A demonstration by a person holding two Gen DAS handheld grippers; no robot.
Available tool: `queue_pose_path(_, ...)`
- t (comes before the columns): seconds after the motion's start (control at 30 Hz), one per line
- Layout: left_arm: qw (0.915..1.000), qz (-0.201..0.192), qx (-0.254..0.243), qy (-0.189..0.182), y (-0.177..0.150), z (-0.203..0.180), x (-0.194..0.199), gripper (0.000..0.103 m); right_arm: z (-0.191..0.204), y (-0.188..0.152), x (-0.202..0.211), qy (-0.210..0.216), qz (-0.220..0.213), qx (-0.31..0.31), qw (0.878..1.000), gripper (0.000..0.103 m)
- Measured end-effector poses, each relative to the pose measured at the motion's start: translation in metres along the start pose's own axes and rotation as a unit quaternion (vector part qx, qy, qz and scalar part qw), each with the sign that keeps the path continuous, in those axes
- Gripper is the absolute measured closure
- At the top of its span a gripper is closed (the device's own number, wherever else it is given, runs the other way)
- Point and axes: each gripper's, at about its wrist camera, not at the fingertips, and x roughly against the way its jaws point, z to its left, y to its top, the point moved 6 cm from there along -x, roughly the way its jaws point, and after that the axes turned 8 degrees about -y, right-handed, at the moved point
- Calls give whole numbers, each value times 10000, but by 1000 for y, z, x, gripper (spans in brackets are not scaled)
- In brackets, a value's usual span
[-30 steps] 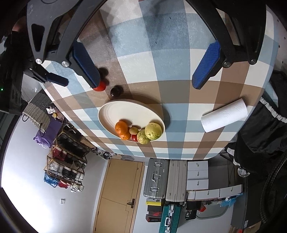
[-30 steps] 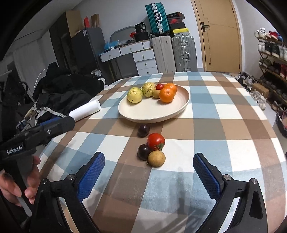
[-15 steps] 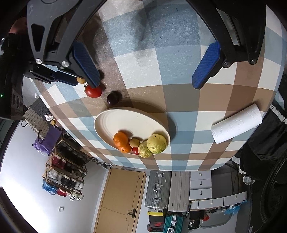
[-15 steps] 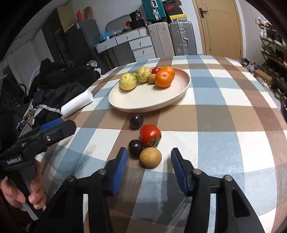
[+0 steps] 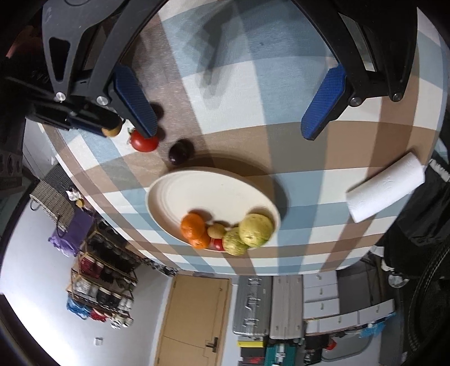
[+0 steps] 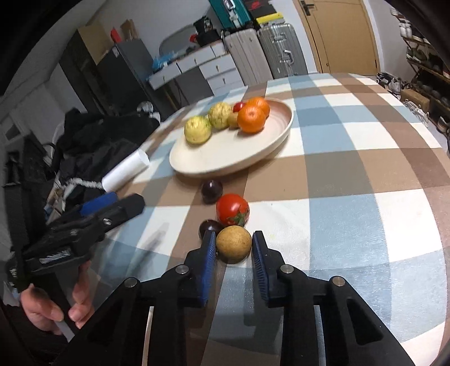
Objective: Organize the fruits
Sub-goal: 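Grasp the round brown fruit with the right tool, then grasp the dark purple plum with the left tool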
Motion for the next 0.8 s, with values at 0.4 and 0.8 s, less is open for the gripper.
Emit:
queue_pose_path(0.4, 9938, 767, -591, -551, -13, -55, -45, 1, -33, 5, 40, -256, -474, -233, 9983, 76)
queue_pose_path(0.8, 9898, 1022, -552, -820, -17, -66, -61, 26, -49, 2, 43, -316, -525, -463, 9970, 75)
